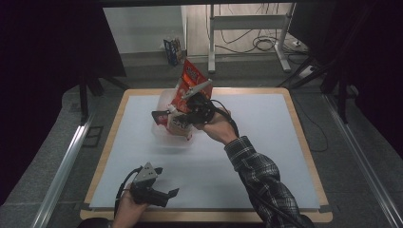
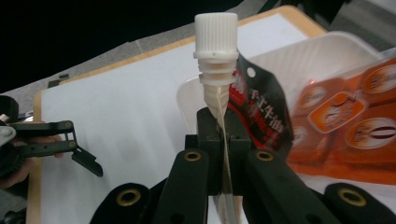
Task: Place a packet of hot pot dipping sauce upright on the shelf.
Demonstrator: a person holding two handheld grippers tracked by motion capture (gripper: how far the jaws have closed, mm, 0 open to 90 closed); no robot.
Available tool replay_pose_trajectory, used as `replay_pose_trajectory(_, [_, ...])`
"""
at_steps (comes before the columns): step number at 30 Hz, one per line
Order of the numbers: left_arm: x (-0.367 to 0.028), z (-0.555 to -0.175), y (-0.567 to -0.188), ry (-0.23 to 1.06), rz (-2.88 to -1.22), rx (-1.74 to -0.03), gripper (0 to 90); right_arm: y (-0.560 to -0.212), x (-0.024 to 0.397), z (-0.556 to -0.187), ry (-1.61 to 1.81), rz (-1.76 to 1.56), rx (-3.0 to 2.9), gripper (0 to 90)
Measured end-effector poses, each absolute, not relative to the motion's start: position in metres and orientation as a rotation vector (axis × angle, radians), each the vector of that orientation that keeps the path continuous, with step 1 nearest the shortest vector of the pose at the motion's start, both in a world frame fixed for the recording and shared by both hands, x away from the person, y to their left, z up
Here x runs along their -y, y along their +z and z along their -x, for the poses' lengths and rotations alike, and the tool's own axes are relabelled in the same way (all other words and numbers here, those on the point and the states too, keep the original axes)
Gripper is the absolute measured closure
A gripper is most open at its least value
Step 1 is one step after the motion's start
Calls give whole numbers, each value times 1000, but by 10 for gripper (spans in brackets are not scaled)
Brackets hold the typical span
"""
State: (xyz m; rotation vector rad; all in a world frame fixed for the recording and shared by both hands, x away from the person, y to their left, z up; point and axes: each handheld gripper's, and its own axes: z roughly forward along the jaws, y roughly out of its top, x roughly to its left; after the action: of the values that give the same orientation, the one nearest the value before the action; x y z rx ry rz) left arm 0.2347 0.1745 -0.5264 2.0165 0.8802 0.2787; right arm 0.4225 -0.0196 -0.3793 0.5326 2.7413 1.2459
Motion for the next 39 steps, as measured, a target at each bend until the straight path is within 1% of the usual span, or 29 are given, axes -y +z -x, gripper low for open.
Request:
replay_pose_trajectory(6, [-175,-235,-526,279,-2013,-885,19,-395,9,-428,1207,-543,-2768,878])
replay_pose_trajectory(19, [-175,-235,-526,289,-2022,-886,19,-413,-11,-431,1159,-539,-2792,877])
replay_pose_trajectory(27, [-174,-235,-527,292,-2025,-884,19,-419,-22,-431,1164,-525,-2780,871])
replay_pose_trajectory(35, [-173,-235,-528,294,-2031,-883,19,-424,-31,-436,1180,-583,-2781,859])
replay_pose_trajectory(37, [-173,-235,-528,295,-2033,-884,18,-424,-35,-434,1165,-566,-2783,836])
replay_pose_trajectory(38, [-174,-235,-528,295,-2031,-884,19,-424,-36,-434,1159,-558,-2783,815])
replay_pose_trajectory(39, [-174,-235,-528,295,-2031,-884,19,-423,-37,-432,1142,-545,-2779,774])
